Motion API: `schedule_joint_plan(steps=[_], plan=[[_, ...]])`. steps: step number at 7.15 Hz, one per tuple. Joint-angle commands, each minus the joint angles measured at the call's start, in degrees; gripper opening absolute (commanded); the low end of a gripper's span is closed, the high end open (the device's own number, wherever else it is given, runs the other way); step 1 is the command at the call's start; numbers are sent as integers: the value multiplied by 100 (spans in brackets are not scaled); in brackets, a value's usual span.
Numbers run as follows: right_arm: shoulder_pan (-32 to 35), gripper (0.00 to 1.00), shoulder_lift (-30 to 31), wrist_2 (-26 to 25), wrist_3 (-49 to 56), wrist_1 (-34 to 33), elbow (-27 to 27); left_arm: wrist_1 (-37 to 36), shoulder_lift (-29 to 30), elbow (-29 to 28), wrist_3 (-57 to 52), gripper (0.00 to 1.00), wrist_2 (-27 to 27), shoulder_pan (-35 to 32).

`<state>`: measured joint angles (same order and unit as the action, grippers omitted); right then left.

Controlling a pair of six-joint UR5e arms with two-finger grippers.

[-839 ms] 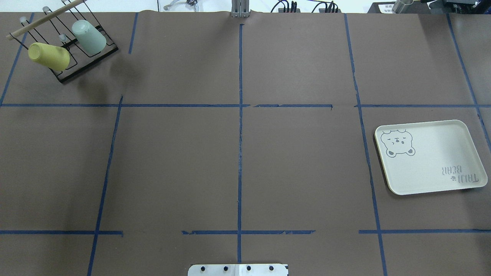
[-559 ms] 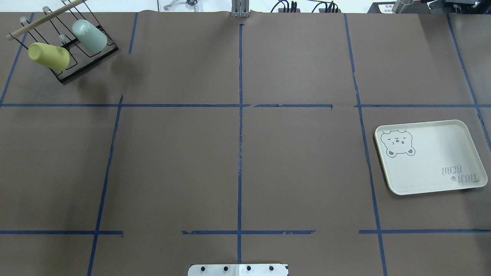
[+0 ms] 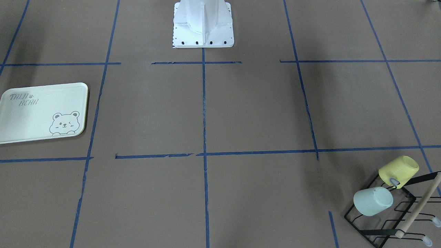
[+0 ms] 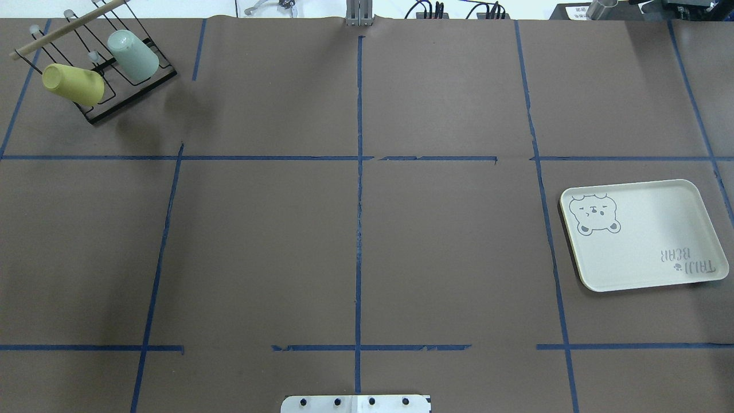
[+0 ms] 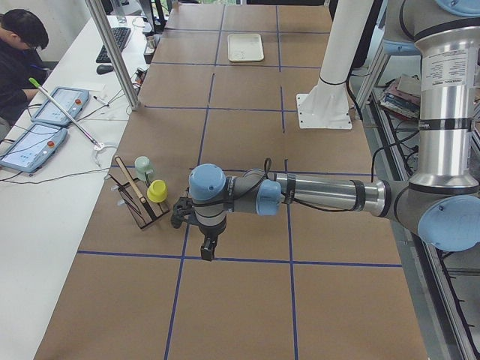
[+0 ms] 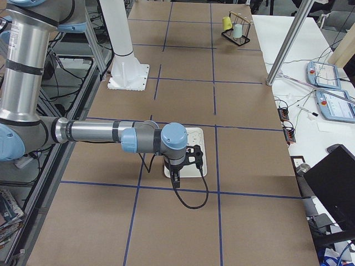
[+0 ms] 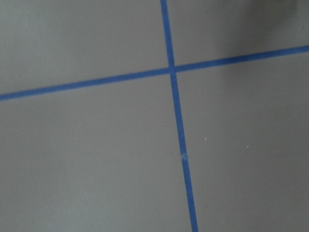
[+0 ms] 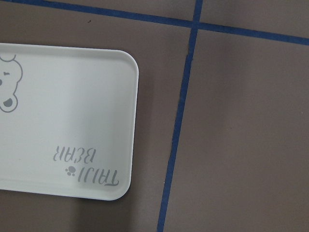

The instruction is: Left arm grabs green cup and hands to right arm on tray

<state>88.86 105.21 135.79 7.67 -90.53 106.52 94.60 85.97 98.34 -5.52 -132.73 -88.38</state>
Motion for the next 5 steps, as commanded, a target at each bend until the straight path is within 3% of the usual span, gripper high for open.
schedule_joint_plan(steps=[1, 3, 5], plan=[[0, 100, 0, 0, -55, 0, 9, 1425, 278, -130, 25, 100, -24, 40], [0, 100, 0, 0, -55, 0, 0, 1421, 1085, -210, 1124, 100, -60, 250], [0, 100, 0, 0, -55, 0, 0, 1448, 1876, -228, 2324, 100, -51, 1178]])
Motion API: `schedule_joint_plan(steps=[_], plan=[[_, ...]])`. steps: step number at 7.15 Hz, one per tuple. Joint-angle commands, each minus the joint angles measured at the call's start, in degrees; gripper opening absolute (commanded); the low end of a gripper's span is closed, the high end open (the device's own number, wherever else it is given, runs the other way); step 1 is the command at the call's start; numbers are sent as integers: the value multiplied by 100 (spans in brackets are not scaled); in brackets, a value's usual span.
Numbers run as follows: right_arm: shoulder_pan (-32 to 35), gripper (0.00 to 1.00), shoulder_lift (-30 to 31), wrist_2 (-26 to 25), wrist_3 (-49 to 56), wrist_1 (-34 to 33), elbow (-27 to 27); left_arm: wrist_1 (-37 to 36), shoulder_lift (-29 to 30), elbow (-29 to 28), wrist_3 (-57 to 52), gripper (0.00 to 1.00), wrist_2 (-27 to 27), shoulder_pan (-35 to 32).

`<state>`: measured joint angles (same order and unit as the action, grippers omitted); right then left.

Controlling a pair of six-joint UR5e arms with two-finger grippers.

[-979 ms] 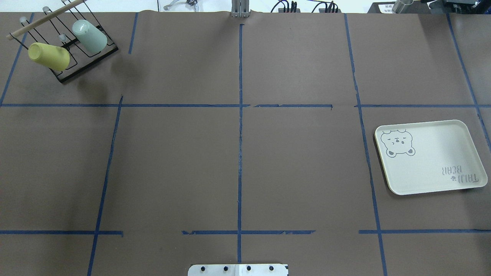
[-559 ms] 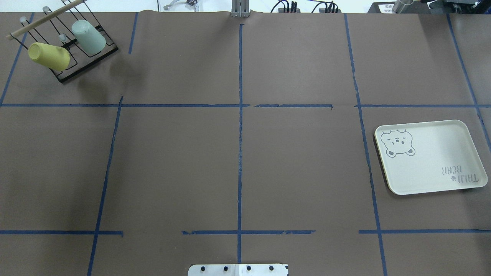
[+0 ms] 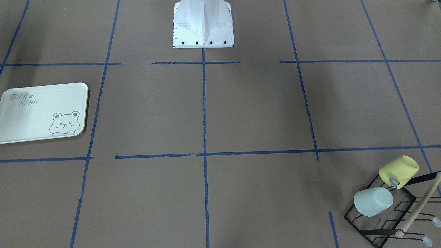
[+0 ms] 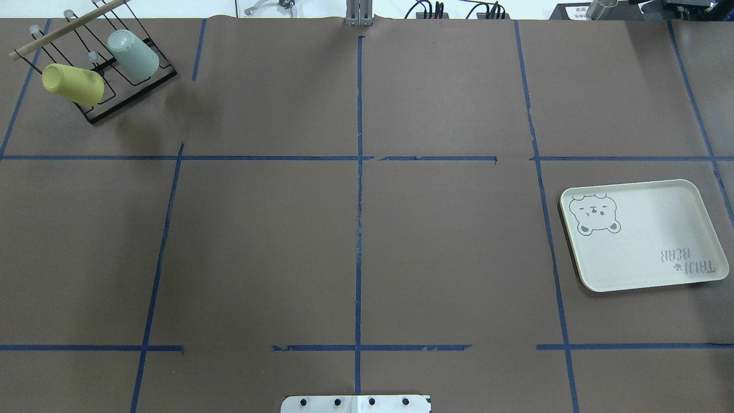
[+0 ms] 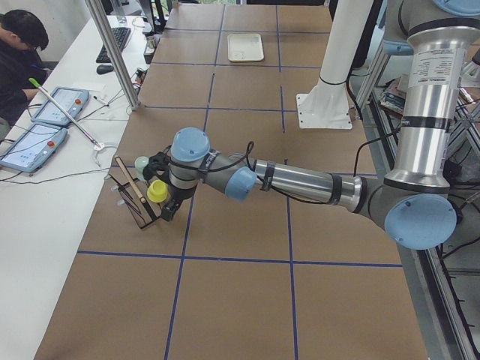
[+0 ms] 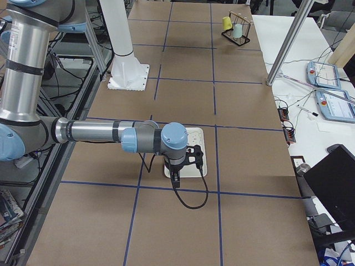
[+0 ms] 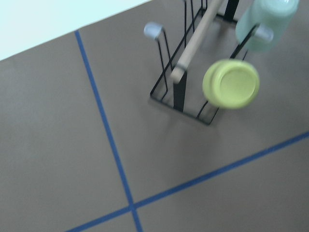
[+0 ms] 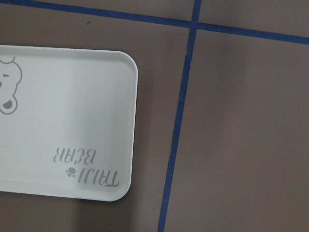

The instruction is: Left arm grabs green cup and hands to right arm on tray

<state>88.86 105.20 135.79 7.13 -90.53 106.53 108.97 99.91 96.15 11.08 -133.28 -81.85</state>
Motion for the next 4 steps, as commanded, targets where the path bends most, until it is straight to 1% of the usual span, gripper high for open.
schedule_joint_plan(steps=[1, 2, 3, 4], plan=[[0, 100, 0, 0, -1, 0, -1, -60, 799, -113, 850, 100, 82, 965], [0, 100, 0, 0, -1, 0, -1, -69, 1315, -558, 1087, 100, 91, 1047], [0, 100, 0, 0, -1, 0, -1, -43, 1782, -1154, 1290, 100, 135, 1074], [0, 100, 0, 0, -1, 0, -1, 27, 2082, -1656, 1335, 100, 492, 1179]])
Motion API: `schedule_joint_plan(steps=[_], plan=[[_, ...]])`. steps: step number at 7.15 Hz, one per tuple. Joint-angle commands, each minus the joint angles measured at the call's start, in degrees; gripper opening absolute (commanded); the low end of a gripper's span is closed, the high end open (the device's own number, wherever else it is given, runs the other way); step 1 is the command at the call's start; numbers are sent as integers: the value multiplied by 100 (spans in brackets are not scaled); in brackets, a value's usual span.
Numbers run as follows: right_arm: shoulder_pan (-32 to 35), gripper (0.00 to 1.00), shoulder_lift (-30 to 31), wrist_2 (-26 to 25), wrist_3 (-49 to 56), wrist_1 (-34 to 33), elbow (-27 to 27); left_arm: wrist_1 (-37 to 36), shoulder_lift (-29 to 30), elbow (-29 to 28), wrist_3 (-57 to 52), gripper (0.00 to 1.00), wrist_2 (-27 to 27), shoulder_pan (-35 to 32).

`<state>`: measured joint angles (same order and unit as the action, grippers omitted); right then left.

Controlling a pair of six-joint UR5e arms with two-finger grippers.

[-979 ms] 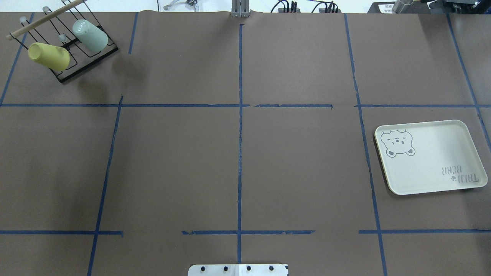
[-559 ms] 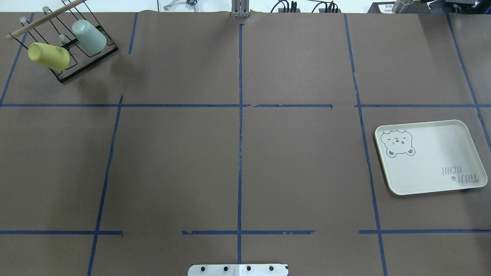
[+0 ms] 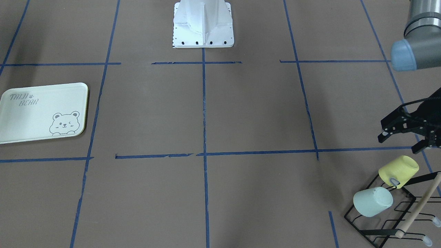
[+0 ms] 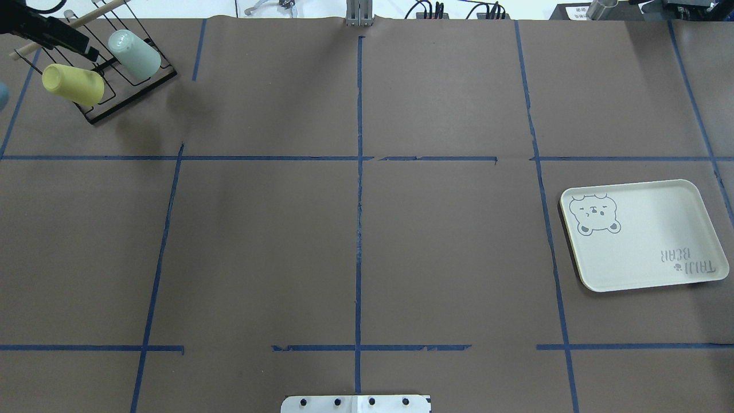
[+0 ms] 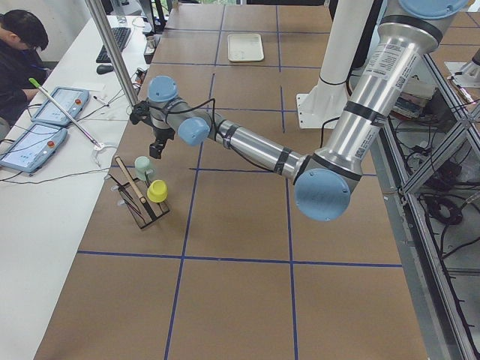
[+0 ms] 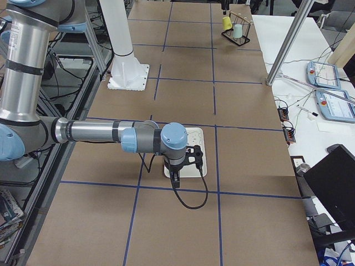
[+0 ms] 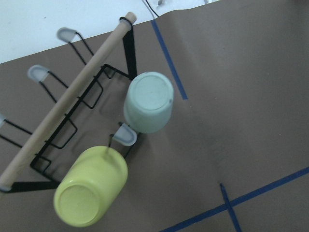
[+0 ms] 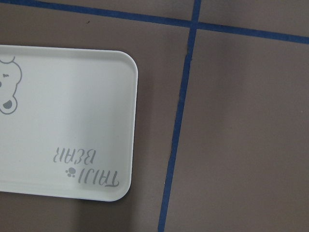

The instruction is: Left arm grabs green cup and hands to right arm on tray

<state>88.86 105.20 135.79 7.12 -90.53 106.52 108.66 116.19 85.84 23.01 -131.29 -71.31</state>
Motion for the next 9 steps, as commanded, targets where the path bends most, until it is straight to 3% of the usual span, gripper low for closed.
schedule_joint_plan(steps=[1, 2, 5, 9], plan=[[0, 100, 0, 0, 0, 0, -8, 50, 666, -900, 151, 100, 801, 274], [0, 100, 0, 0, 0, 0, -9, 59, 894, -1207, 160, 100, 1137, 319], [0, 100, 9, 0, 0, 0, -9, 831, 1203, -2280, 160, 100, 1211, 390], [0, 100, 27, 0, 0, 0, -17, 1217, 1213, -2746, 160, 100, 1211, 609]])
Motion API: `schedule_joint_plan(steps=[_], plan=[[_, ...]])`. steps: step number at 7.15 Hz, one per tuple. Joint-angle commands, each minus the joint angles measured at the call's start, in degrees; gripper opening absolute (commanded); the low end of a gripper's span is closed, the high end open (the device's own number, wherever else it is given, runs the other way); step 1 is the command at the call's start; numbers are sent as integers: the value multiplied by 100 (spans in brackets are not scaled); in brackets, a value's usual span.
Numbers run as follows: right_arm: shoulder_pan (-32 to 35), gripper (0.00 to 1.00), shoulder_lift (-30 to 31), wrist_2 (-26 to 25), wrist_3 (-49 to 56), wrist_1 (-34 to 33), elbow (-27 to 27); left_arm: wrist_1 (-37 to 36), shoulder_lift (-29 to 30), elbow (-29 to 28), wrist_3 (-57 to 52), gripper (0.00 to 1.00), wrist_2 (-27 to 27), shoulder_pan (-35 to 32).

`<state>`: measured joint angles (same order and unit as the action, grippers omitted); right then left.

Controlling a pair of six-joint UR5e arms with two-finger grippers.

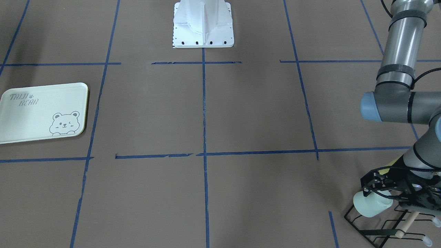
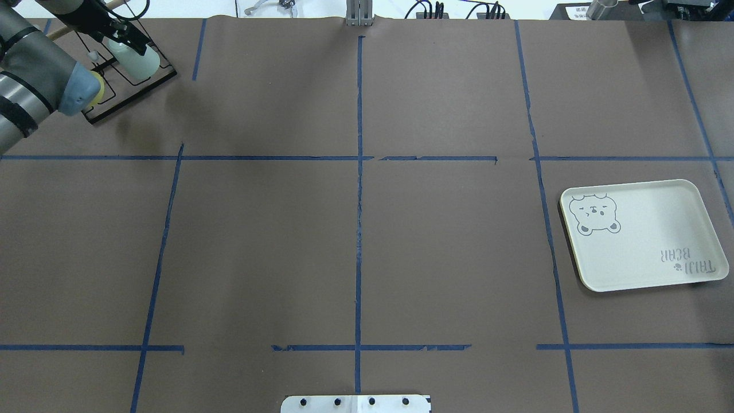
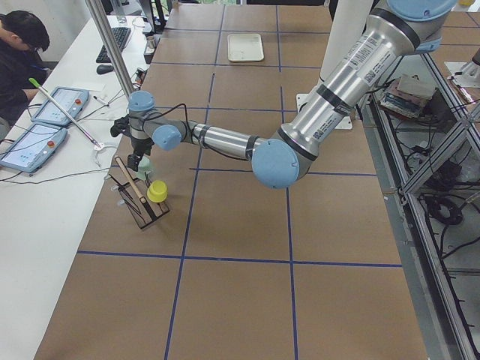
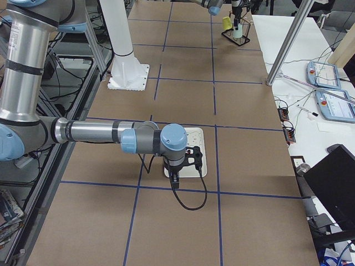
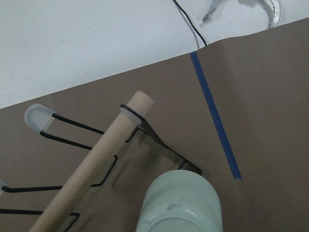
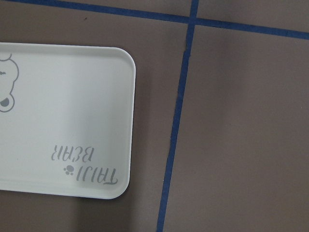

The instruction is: Left arm grabs green cup and hands to right arm on tray

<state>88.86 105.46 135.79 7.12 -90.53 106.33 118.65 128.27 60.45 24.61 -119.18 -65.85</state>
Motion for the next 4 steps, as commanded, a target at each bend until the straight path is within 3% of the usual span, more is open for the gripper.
schedule_joint_plan(steps=[1, 4], plan=[[0, 100, 1, 0, 0, 0, -7, 211, 40, -235, 9, 100, 1, 64], [0, 100, 1, 0, 0, 0, 2, 185, 49, -218, 53, 56, 1, 55]])
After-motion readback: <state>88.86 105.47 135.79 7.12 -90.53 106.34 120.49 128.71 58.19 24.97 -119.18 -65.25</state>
